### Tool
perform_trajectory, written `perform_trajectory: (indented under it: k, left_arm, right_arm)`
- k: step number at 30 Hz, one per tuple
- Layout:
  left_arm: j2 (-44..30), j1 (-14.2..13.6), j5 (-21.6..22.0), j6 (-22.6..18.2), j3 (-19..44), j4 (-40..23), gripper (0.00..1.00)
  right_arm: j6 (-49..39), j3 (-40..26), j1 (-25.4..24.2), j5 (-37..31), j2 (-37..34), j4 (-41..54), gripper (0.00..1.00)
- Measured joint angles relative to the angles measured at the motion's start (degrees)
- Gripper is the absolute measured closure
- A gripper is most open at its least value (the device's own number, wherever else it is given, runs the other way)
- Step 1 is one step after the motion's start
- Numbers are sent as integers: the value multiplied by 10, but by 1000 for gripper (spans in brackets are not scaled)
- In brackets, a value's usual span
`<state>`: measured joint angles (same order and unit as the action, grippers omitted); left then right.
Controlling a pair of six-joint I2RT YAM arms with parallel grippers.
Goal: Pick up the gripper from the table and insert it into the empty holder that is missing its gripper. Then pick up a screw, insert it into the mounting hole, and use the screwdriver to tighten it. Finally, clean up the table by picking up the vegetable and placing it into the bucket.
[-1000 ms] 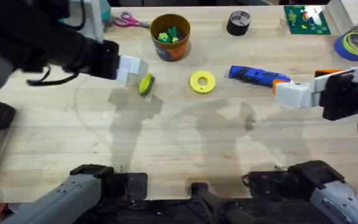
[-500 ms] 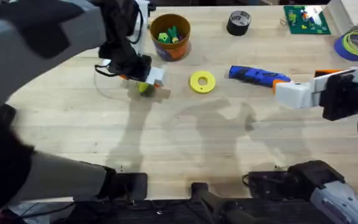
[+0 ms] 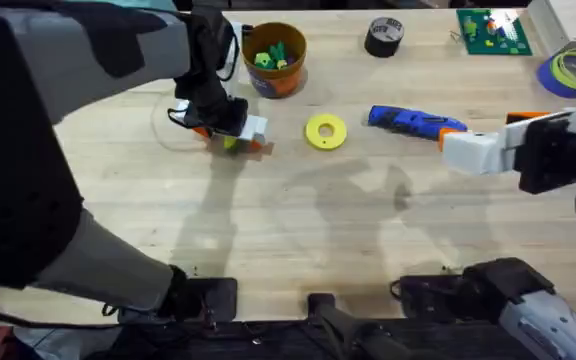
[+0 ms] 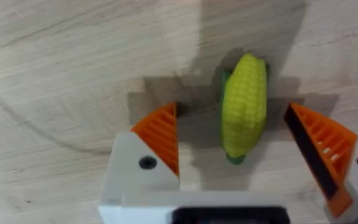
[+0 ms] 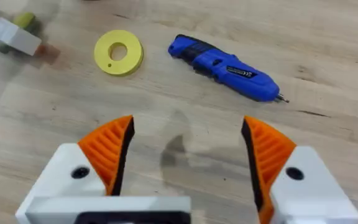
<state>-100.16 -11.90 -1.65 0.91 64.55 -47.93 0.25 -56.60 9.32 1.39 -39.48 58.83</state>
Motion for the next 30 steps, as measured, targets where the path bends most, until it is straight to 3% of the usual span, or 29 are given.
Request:
perform_trajectory:
  k: [5,7,10,16,18,30]
  left_arm:
    - [-7,0,1,0,0,0,7]
    - [-7,0,2,1,0,0,51]
    - [-7,0,1,4,0,-1,251]
    - [-6,0,-2,6,1,0,857]
    - [-5,0,-2,5,2,0,974]
    - [-10,0,-1,9,21,-19,978]
  right_arm:
    - [0,0,0,0,0,0,5]
    - [0,0,0,0,0,0,6]
    - [0,0,0,0,0,0,5]
    - [0,0,0,0,0,0,5]
    - [0,0,0,0,0,0,5]
    - [0,0,0,0,0,0,4]
